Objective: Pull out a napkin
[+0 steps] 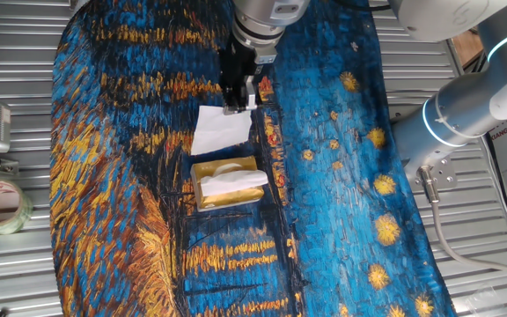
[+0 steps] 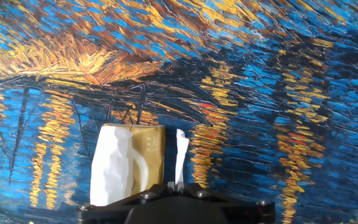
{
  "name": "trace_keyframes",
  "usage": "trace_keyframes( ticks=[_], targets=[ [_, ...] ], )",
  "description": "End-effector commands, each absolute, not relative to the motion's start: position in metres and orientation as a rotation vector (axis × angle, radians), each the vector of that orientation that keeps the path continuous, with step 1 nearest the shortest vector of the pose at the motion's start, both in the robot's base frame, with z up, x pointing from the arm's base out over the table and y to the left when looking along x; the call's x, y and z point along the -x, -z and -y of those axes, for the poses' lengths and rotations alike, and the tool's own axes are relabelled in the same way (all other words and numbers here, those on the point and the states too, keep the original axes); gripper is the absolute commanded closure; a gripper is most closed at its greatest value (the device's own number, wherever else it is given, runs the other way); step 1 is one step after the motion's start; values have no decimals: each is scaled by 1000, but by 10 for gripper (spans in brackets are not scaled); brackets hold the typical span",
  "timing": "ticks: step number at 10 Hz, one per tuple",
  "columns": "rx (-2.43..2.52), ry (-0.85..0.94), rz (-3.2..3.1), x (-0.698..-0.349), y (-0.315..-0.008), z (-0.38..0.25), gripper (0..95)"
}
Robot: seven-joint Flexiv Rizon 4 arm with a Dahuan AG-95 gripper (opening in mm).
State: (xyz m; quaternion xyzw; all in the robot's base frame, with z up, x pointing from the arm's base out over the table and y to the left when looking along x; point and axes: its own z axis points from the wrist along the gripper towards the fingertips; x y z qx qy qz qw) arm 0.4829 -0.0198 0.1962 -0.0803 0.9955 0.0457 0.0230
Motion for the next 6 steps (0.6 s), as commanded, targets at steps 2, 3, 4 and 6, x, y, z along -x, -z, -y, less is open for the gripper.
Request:
trace_keyframes(
  ticks=[2,3,4,6],
  targets=[
    [273,-139,-3079,-483,-196,20,760],
    [274,-138,-3078,-483,-196,20,760],
    [271,-139,-3079,-483,-196,20,760],
    [275,-137,-3079,-483,-196,20,760]
  ],
)
